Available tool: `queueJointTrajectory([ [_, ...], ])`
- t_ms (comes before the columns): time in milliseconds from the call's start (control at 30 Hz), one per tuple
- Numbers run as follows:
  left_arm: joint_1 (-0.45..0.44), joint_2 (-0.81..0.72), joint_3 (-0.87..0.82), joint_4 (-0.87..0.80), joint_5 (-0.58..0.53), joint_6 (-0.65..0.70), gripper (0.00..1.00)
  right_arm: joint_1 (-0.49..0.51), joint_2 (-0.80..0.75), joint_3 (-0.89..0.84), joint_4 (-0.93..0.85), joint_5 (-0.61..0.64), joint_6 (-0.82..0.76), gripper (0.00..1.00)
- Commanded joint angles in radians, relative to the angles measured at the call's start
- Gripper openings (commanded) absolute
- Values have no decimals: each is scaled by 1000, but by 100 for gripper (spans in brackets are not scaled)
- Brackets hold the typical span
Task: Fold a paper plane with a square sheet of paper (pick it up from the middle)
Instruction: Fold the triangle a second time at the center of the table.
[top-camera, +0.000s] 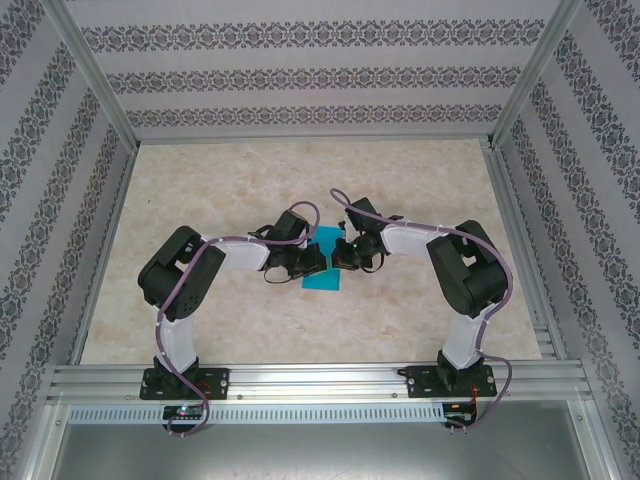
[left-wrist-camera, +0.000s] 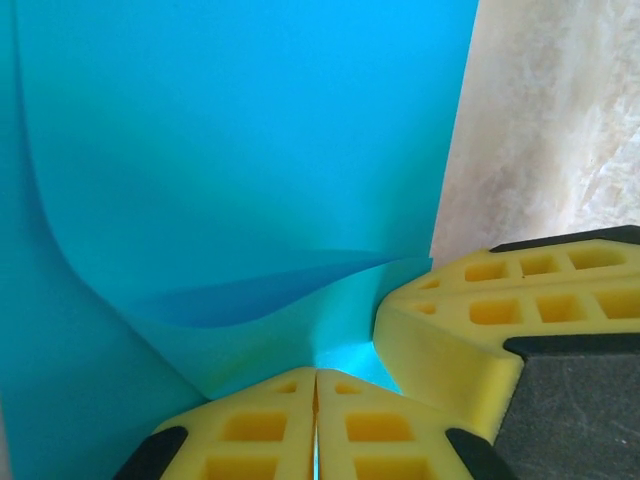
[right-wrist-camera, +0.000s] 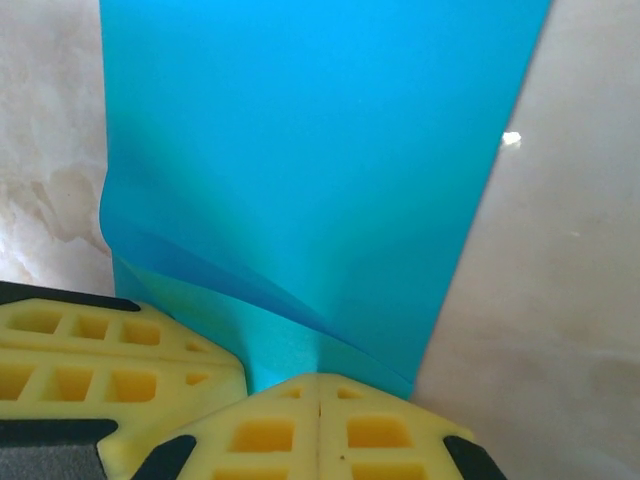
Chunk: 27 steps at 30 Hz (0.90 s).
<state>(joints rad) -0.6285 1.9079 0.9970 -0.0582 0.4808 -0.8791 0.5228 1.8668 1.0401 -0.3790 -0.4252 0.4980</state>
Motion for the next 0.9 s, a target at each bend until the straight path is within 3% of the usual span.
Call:
queueJointTrajectory([
  [0,21,-18,24,-88,-76,55,10,0,81,-19,-82,76,-59,5],
  [267,75,17,42,-127,-125,87,10,-3,110,-17,-122,107,-100,4],
  [867,171,68,175,-218,-136,185,25,-6,121,-23,-136,129,-124,4],
])
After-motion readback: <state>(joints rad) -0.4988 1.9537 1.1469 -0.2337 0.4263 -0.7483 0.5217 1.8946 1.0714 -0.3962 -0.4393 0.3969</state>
